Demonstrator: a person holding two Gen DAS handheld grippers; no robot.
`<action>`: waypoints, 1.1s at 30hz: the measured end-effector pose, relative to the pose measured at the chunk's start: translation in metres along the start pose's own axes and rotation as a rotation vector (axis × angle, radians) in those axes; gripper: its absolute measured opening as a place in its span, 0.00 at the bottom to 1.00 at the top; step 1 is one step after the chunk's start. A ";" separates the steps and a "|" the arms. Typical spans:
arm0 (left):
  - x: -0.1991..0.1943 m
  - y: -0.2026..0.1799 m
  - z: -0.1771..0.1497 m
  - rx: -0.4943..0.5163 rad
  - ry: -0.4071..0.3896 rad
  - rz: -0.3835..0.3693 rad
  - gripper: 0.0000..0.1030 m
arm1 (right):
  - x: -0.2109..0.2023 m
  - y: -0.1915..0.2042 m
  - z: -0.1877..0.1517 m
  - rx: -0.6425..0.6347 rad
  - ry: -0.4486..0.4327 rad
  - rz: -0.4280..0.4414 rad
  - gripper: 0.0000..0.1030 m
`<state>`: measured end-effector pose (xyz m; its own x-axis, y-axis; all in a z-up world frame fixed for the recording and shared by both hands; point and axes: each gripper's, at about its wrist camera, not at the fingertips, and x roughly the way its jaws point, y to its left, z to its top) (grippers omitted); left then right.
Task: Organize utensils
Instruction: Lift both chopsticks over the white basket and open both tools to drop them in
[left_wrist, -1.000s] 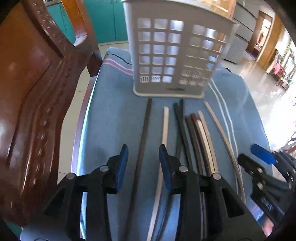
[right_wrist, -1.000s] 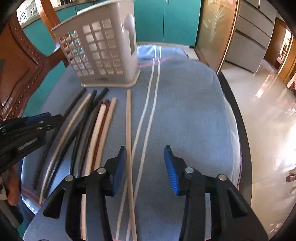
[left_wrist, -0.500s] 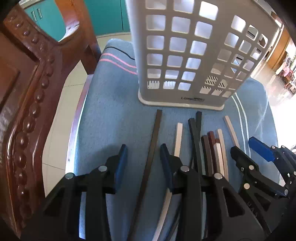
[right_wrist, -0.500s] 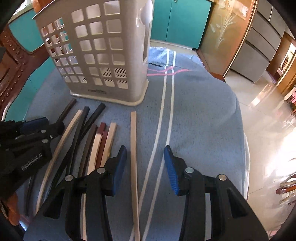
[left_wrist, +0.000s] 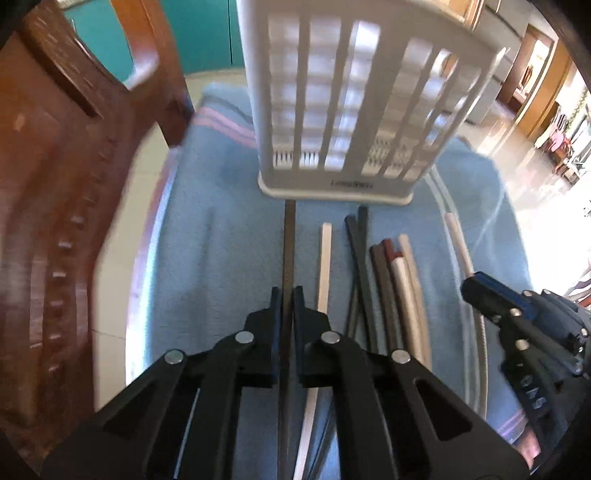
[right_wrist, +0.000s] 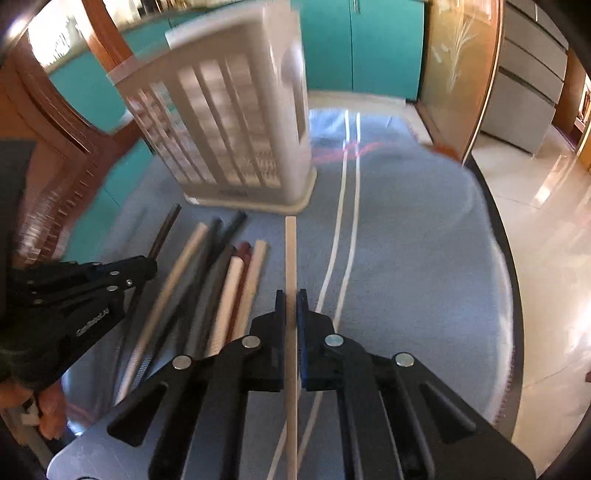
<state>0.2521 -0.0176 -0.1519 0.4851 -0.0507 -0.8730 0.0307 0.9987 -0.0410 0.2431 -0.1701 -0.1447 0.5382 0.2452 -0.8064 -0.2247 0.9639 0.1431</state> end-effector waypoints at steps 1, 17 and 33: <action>-0.011 -0.001 0.000 0.002 -0.023 -0.005 0.07 | -0.015 0.000 0.001 -0.006 -0.032 0.007 0.06; -0.205 0.012 0.003 0.001 -0.396 -0.138 0.06 | -0.204 -0.007 0.026 -0.015 -0.439 0.105 0.06; -0.268 0.022 0.077 -0.232 -0.751 -0.063 0.07 | -0.247 0.009 0.111 0.065 -0.835 0.055 0.06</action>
<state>0.1906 0.0170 0.1186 0.9514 -0.0160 -0.3075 -0.0653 0.9654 -0.2524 0.1983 -0.2104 0.1197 0.9581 0.2641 -0.1108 -0.2349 0.9460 0.2234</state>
